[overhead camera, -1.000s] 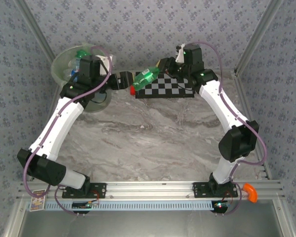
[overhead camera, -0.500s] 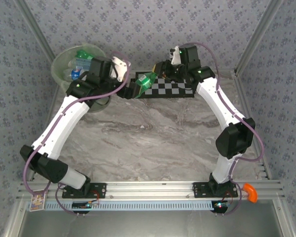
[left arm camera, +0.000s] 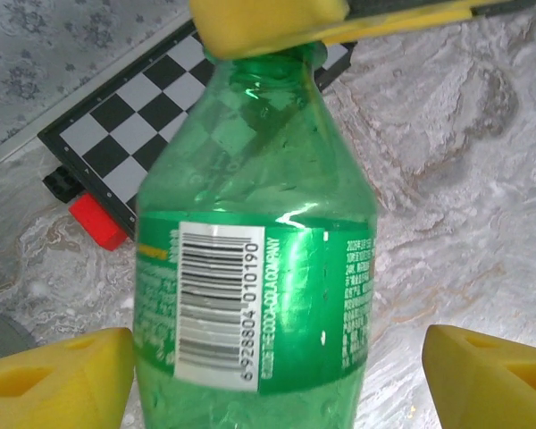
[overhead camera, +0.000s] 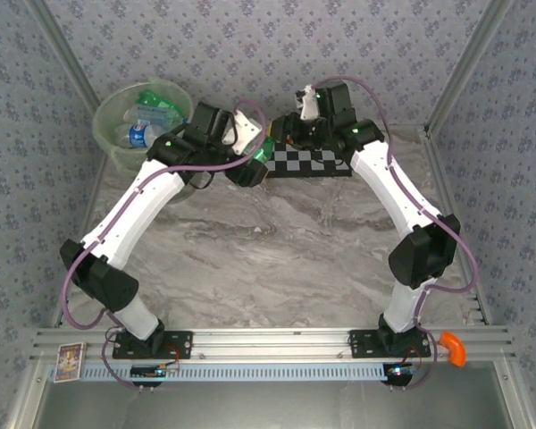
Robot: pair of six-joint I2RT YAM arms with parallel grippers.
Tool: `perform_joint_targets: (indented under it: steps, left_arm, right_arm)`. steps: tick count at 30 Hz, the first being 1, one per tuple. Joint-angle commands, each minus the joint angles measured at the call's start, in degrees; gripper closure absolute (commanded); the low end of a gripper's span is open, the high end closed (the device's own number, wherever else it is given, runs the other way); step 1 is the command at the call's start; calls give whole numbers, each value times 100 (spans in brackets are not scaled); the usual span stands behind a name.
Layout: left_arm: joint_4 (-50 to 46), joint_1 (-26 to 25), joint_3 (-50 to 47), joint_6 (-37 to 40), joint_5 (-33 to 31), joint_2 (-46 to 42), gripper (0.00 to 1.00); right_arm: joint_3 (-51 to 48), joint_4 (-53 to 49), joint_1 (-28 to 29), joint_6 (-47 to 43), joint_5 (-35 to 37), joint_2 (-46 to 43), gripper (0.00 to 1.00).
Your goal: Put the plastic bottles in the bin
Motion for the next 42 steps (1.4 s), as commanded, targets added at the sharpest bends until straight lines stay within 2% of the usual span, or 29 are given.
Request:
perform_joint_targets:
  steps: [1, 6, 14, 18, 21, 24, 29, 31, 37, 42]
  left_arm:
    - [-208, -57, 254, 251, -130, 83, 17]
    - [-330, -135, 361, 345, -352, 278, 16]
    - [-349, -189, 347, 404, -617, 420, 24]
    - [-268, -243, 327, 386, -686, 371, 35]
    - [-141, -290, 273, 345, -696, 248, 42]
    - [0, -335, 178, 327, -691, 120, 47]
    - [-52, -328, 118, 201, -707, 36, 47]
    - [-91, -335, 86, 135, -787, 9, 48]
    - [-150, -308, -125, 48, -1004, -145, 48]
    - [-275, -316, -175, 21, -1025, -173, 48]
  right_arm:
    - [184, -121, 40, -248, -153, -50, 75]
    - [119, -80, 41, -242, -207, -146, 74]
    - [-152, 126, -11, -112, -334, -348, 74]
    - [-289, 245, -56, -53, -365, -411, 74]
    - [-364, 298, -74, -53, -338, -447, 71]
    - [-435, 323, -96, -57, -346, -458, 55]
    - [-857, 436, -287, 213, -272, -694, 13]
    - [-1183, 706, -446, 399, -237, -877, 0]
    - [-2053, 1509, -1035, 951, -230, -1430, 0]
    - [-2531, 2261, -1345, 1467, -528, -1554, 0]
